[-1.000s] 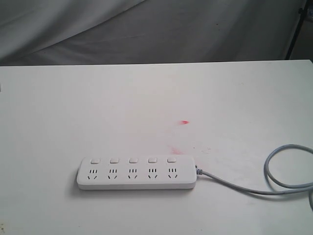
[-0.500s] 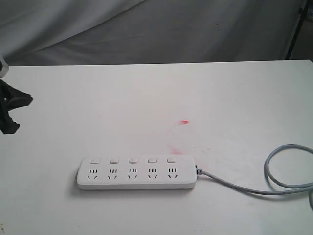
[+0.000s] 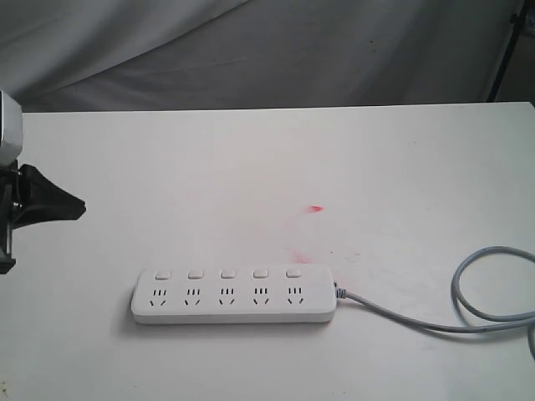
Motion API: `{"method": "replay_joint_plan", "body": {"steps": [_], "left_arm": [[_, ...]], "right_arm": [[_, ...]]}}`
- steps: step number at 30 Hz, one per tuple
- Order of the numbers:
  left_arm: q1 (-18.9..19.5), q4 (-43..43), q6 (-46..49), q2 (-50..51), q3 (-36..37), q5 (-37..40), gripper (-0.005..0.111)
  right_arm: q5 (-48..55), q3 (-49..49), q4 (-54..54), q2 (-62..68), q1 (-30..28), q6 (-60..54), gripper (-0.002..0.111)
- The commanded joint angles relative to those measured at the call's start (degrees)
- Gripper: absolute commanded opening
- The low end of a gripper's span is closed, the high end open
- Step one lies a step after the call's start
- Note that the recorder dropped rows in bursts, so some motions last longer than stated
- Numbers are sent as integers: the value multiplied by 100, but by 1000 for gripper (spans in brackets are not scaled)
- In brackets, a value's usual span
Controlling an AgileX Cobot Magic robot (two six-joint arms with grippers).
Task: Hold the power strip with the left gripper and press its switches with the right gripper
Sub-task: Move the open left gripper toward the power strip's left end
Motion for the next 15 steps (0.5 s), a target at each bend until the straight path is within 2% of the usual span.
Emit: {"method": "replay_joint_plan", "body": {"steps": [1, 11, 15], "left_arm": [[5, 534, 32, 13, -31, 108, 0], [5, 534, 32, 36, -31, 163, 0], [5, 199, 32, 36, -31, 85, 0]], "right_arm": [[-11, 22, 0, -16, -20, 1, 7], [-11, 22, 0, -16, -20, 1, 7], [-11, 22, 0, -16, -20, 1, 7]]}}
